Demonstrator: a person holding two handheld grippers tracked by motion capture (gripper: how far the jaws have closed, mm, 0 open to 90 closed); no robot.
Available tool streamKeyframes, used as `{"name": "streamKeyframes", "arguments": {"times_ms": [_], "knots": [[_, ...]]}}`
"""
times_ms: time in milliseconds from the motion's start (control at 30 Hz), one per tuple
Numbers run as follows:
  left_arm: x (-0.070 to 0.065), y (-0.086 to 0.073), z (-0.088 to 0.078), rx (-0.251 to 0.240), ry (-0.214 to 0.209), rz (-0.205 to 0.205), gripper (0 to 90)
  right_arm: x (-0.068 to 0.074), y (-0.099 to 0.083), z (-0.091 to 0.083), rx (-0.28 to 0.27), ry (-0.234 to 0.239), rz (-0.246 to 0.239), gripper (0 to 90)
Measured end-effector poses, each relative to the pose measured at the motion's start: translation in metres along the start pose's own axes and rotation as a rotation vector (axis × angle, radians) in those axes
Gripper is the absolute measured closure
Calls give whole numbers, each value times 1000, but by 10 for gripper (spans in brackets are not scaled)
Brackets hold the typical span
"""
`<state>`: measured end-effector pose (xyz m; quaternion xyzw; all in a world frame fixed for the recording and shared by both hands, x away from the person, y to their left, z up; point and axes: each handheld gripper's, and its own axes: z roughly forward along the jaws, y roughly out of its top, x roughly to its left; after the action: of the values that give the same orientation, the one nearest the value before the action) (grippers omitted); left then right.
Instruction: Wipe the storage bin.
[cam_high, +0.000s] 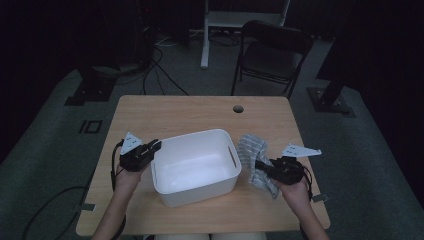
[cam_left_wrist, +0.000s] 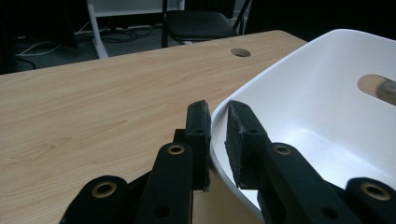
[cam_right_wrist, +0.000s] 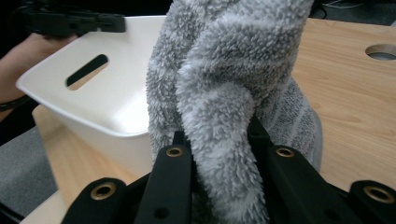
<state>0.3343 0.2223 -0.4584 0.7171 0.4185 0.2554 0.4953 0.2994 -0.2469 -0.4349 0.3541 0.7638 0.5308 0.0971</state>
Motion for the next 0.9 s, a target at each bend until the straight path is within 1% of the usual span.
{"name": "streamKeyframes", "arguments": {"times_ms": [33,67,133,167,200,233,267,300,333,400,467,533,600,633,667,700,733,767,800,833,867,900], "knots": [[0,0,0,0,0,-1,792,3,-1,-2,-3,5,-2,779],[0,0,0,0,1,0,792,11,-1,-4,-6,18,-12,779],[0,0,0,-1,0,4,792,18,-1,-5,-22,14,-36,779],[0,0,0,-1,0,6,792,23,0,-4,-30,4,-55,779],[0,0,0,-1,0,6,792,23,0,-4,-30,4,-55,779],[0,0,0,-3,-3,4,792,27,0,-2,-30,-16,-81,779],[0,0,0,-3,-2,6,792,30,-1,3,-28,-1,-80,779],[0,0,0,-3,-1,6,792,31,-2,7,-17,-11,-87,779],[0,0,0,-3,-2,6,792,32,-4,11,-9,-32,-93,779],[0,0,0,-3,-2,5,792,29,-8,20,14,-23,-72,779],[0,0,0,-3,-3,4,792,28,-9,21,7,-23,-65,780],[0,0,0,-3,-3,6,792,28,-8,22,10,-42,-76,780],[0,0,0,-4,-2,3,792,26,-10,25,2,-42,-65,781],[0,0,0,-4,-1,3,792,25,-11,26,9,-56,-64,782],[0,0,0,-4,0,3,792,24,-12,27,13,-56,-62,782],[0,-1,0,-6,0,-1,791,22,-12,28,18,-50,-44,783],[0,-1,0,-7,0,-2,791,20,-13,30,28,-55,-38,783],[-1,-1,0,-9,2,-6,791,19,-14,33,36,-59,-40,783],[-1,-1,0,-12,6,-13,791,18,-15,36,37,-45,-20,784],[-2,-1,0,-14,8,-17,792,17,-16,40,51,-50,-14,785],[-2,-2,0,-16,12,-20,792,16,-17,44,66,-61,-19,785],[-3,-2,0,-19,15,-23,792,15,-19,47,70,-60,-11,785]]}}
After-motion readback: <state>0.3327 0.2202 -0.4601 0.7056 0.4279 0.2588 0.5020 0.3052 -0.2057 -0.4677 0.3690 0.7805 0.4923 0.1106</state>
